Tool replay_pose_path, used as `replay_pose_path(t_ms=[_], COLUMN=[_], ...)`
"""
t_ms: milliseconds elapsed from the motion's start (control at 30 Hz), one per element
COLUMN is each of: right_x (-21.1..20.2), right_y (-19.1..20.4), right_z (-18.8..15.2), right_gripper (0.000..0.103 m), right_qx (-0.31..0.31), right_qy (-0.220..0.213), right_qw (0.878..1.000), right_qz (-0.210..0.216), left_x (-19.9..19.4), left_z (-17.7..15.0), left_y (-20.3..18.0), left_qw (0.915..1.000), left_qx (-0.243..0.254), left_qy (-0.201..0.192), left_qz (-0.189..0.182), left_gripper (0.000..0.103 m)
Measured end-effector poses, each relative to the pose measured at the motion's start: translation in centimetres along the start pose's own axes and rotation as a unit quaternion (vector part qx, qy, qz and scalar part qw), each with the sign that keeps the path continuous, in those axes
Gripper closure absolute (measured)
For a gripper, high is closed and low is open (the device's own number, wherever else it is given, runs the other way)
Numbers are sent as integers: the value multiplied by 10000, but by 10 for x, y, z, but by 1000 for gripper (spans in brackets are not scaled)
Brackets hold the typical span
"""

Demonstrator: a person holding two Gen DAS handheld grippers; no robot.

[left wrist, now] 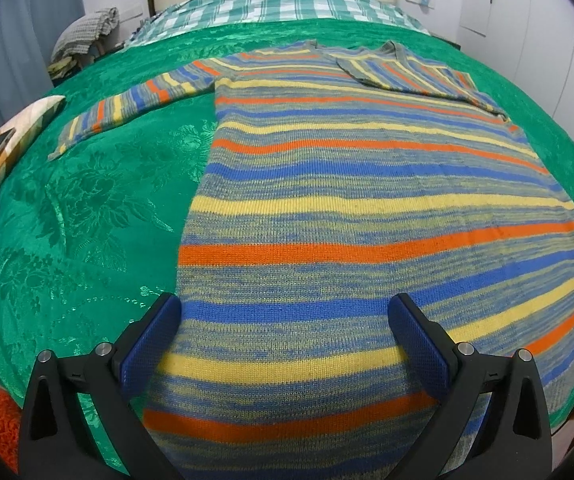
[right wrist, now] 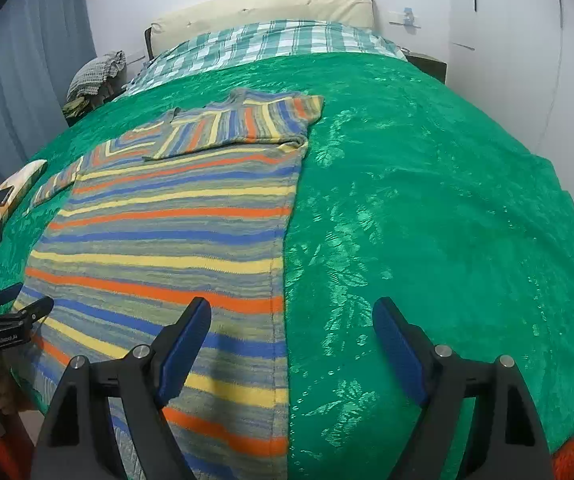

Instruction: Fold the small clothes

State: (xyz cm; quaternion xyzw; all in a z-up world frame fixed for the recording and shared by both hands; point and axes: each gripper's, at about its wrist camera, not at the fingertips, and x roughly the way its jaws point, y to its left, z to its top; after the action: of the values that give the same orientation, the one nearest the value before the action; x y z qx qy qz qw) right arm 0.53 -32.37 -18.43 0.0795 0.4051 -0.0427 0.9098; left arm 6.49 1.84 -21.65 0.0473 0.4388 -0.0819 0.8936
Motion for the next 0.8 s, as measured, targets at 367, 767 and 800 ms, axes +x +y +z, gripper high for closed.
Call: replay_pose_path(t_ms=[367,767,800], right_x=[0,1,2], right_y=[7,10,10], right_z=[-1,-2,-2], right_gripper=[21,21,21], right_qx=[-88,-128,-130], right_qy=[-5,-6,5], right_qw=[10000,9999,9999], right_qz=[43,66,70], left_x=[0,0,0], left_z=[0,-1,-1], left_y=[0,-1,-1], left_qw=[10000,10000,10000], left_qx=[16,18,18], left_qy=[-15,-17,-17], left_qz=[26,31,32], left_gripper=[0,0,0])
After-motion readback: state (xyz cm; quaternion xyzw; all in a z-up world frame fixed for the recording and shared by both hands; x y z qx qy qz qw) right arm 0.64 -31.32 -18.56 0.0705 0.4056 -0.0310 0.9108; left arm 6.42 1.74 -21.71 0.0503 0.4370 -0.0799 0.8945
